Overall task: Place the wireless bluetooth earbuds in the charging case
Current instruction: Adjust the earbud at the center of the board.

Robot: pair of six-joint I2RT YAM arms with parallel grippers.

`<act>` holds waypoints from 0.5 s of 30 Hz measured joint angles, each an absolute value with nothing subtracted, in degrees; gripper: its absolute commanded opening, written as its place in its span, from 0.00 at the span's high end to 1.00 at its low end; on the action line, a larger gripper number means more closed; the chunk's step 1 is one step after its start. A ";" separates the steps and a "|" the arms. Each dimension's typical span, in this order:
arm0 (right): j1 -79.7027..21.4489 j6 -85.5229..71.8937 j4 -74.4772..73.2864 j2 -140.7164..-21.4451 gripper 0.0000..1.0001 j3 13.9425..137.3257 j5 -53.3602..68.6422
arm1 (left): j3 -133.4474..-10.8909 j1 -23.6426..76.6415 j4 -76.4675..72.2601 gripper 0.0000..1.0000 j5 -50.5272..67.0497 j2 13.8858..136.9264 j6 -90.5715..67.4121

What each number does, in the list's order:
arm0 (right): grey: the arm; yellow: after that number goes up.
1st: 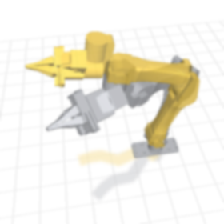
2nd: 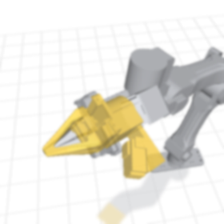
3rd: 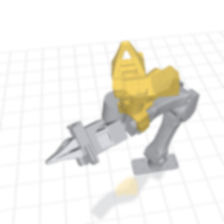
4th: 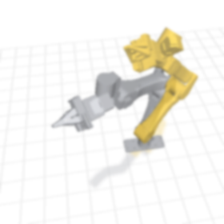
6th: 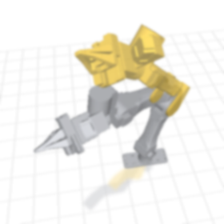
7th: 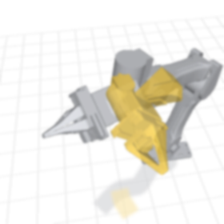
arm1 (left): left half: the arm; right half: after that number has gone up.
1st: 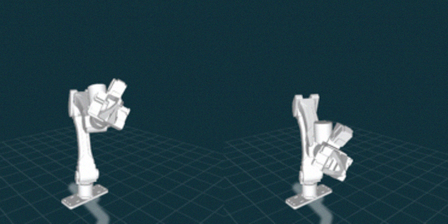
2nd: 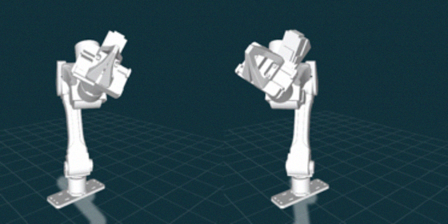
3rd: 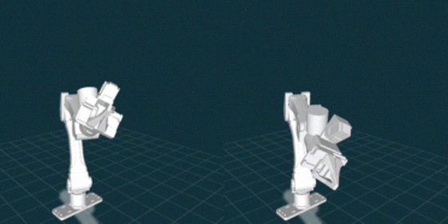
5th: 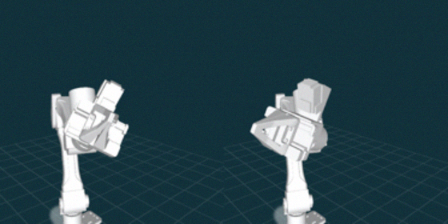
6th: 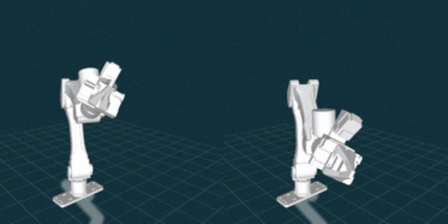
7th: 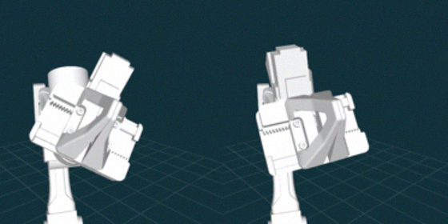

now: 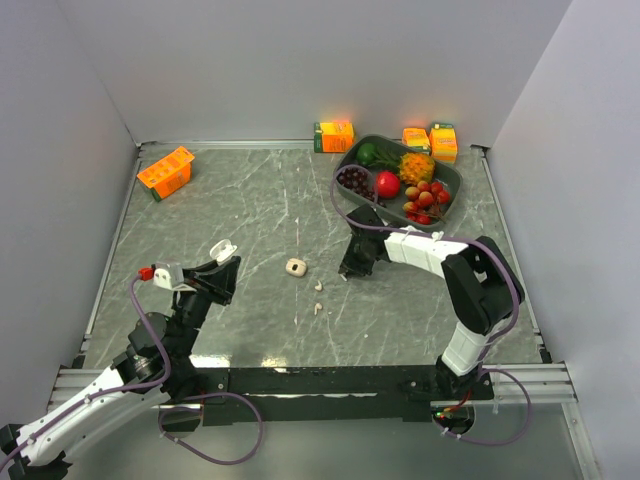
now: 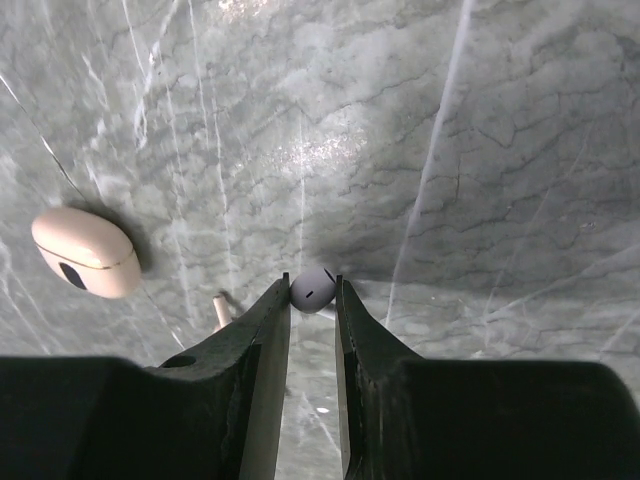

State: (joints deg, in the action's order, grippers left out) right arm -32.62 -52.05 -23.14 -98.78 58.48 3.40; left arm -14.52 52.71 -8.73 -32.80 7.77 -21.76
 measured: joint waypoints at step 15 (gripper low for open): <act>-32.49 -53.74 -23.86 -99.66 0.49 58.52 2.04 | -14.52 52.71 -8.71 0.99 -32.80 7.75 -21.96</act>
State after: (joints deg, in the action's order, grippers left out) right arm -32.49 -53.74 -23.86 -99.66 58.52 2.04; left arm -14.52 52.71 -8.71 -32.80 7.75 -21.96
